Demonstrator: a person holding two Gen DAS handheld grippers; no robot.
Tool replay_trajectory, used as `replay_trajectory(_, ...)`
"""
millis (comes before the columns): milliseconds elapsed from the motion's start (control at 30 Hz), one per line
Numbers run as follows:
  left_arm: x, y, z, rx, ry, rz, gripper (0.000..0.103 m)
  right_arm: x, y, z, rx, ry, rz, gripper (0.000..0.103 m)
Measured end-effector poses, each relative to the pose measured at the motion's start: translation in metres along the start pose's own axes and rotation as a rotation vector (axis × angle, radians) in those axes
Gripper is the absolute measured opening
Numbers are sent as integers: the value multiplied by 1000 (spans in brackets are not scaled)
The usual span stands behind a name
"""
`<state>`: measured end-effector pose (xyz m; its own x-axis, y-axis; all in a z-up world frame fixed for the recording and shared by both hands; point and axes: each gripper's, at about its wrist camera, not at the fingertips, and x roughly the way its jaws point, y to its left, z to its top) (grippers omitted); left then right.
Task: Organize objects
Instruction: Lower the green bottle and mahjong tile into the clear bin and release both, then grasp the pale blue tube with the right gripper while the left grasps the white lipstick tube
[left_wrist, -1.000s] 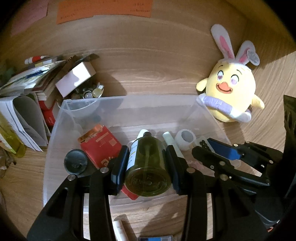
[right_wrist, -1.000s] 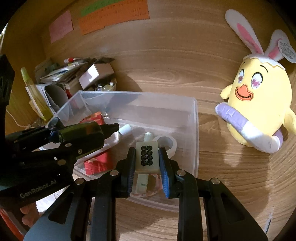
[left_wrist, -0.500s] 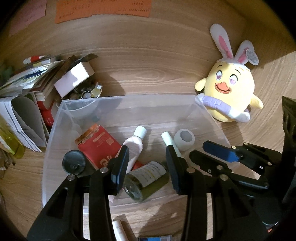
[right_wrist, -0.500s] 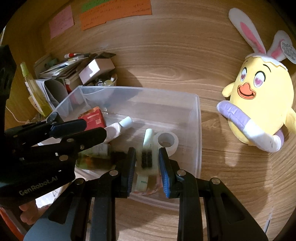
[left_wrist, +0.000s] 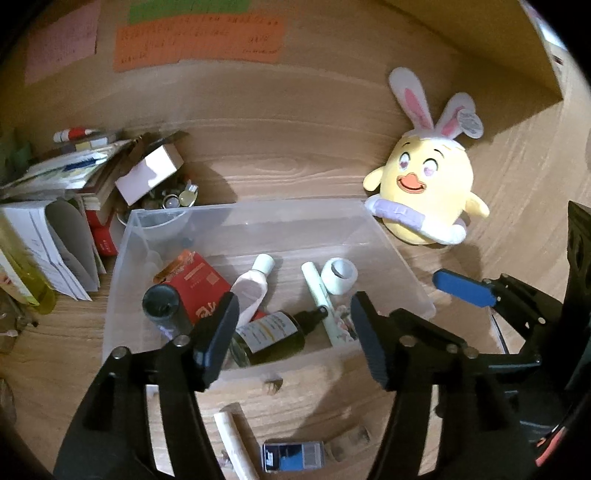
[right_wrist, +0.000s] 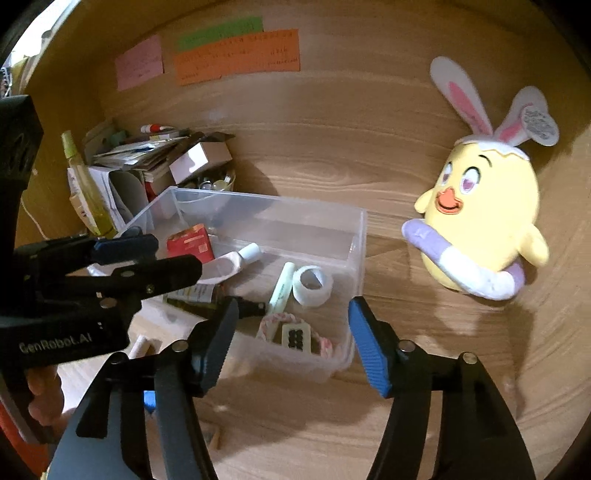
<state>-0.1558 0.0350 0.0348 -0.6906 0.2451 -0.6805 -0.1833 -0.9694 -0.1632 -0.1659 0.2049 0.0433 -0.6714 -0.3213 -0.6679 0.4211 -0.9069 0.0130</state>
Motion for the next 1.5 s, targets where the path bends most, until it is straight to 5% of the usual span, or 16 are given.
replay_trajectory(133,-16,-4,-7,16,-20,-3,71,-16,-4,-10,19,-8,15,82)
replay_trajectory(600,-69,0,-34,70,-71,24,85,-30,-7,-58,91,83,104,84)
replay_trajectory(1400,-51,48,-122,-43,143,89,85,-31,75,-132,-51,240,208,85)
replay_trajectory(1500,-43,50,-129,-50,172,90,73,-29,82,-137,-70,253,208,85)
